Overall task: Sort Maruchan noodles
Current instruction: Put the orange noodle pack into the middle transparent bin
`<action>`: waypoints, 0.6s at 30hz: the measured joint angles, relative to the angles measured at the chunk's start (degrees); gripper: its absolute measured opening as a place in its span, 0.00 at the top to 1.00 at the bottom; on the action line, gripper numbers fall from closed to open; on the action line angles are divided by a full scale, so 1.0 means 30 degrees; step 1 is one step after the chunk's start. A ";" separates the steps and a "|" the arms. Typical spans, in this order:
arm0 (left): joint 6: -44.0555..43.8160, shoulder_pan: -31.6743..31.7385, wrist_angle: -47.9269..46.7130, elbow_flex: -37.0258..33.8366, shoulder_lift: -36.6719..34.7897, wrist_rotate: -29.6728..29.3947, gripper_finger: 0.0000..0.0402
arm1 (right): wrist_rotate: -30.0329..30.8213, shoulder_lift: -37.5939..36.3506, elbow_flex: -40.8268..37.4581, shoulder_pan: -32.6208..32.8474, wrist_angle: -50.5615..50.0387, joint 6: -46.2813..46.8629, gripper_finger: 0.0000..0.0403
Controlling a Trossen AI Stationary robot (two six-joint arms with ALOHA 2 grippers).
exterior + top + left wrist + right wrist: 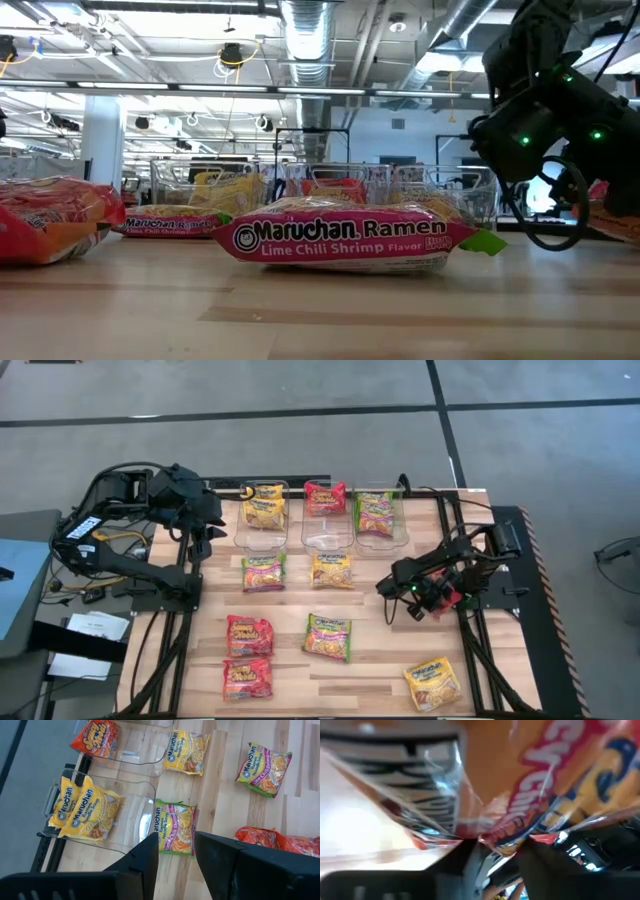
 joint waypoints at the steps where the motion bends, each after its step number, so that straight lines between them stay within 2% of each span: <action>1: 0.0000 0.0002 0.0000 0.0000 0.0000 0.0002 0.72 | 0.0007 0.0012 0.0000 0.0000 0.0039 0.0050 0.69; 8: 0.0000 0.0004 0.0000 0.0000 0.0000 -0.0001 0.72 | 0.0102 0.0022 0.0060 0.0007 0.0366 -0.0024 0.97; 13: 0.0000 0.0004 0.0000 0.0000 0.0000 0.0002 0.72 | 0.0590 0.0066 0.1117 0.0422 -0.0976 -0.0134 0.98; 18: 0.0000 0.0001 0.0000 0.0000 0.0000 0.0002 0.72 | 0.0331 -0.0465 0.2874 0.1407 -0.2573 0.1271 0.99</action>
